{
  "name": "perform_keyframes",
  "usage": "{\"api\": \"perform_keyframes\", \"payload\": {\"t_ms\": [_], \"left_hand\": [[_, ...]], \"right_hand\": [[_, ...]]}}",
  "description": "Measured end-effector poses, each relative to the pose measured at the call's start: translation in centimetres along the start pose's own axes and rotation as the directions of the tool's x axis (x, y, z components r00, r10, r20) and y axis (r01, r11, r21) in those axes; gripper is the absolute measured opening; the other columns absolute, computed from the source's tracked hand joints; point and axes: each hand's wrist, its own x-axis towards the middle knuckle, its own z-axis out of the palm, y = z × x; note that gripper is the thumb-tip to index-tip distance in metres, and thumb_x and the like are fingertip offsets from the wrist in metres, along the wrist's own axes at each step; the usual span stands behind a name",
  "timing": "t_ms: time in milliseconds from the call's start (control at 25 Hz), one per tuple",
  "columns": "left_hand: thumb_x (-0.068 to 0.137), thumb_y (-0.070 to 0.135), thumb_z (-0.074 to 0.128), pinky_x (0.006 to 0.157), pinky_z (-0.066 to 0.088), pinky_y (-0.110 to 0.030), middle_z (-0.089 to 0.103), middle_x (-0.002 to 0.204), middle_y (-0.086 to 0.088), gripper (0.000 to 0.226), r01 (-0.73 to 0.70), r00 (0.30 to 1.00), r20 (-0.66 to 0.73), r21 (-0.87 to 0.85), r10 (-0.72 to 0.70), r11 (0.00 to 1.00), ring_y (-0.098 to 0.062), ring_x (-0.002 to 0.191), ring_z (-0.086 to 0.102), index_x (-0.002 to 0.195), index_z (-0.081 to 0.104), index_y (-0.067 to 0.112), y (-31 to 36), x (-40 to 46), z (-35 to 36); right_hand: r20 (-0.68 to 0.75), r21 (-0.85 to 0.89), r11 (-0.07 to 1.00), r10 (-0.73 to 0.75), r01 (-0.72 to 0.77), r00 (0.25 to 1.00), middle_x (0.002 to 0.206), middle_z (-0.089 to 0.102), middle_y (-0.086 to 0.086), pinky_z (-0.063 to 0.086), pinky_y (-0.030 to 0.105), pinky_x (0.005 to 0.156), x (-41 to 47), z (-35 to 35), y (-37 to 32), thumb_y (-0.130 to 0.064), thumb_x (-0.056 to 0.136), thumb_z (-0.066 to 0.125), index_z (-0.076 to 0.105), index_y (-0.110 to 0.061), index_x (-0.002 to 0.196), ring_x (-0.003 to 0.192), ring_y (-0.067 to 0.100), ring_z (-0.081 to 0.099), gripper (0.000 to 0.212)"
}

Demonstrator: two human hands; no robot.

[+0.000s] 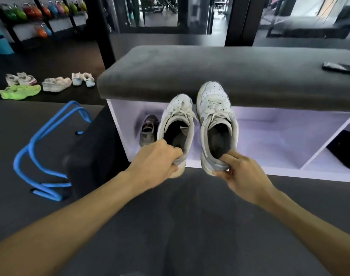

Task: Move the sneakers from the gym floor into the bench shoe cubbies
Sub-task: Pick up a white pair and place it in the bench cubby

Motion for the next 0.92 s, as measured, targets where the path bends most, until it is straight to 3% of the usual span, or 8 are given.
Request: {"api": "perform_keyframes", "payload": {"t_ms": [360,760,920], "left_hand": [[0.087,0.03,0.061,0.064,0.04,-0.033,0.06,0.091,0.001,0.023,0.014,0.994,0.113,0.012,-0.015,1.0,-0.019,0.091,0.053,0.079,0.041,0.023,-4.3,2.9,17.0],[0.087,0.024,0.062,0.062,0.035,-0.033,0.059,0.093,-0.009,0.011,0.073,0.987,0.138,0.052,-0.079,0.996,-0.028,0.085,0.056,0.09,0.054,0.016,-9.1,14.2,23.8],[0.087,0.022,0.062,0.064,0.036,-0.033,0.061,0.096,-0.011,0.013,0.099,0.984,0.146,0.032,-0.102,0.995,-0.031,0.088,0.059,0.094,0.058,0.012,-10.7,18.1,26.1]], "right_hand": [[0.176,0.081,0.989,0.104,-0.12,0.979,0.088,0.049,-0.012,0.046,0.034,0.069,-1.3,14.9,5.8,-0.024,0.085,0.06,0.053,-0.025,0.087,0.079,0.019,0.056,0.008],[0.248,0.094,0.962,0.227,-0.256,0.942,0.084,0.053,-0.008,0.046,0.035,0.069,7.8,21.7,12.7,-0.028,0.079,0.068,0.054,-0.024,0.082,0.077,0.019,0.053,0.015],[0.262,0.067,0.951,0.277,-0.303,0.925,0.09,0.057,-0.005,0.048,0.036,0.073,11.7,23.8,15.0,-0.026,0.077,0.073,0.058,-0.021,0.089,0.081,0.022,0.055,0.02]]}}
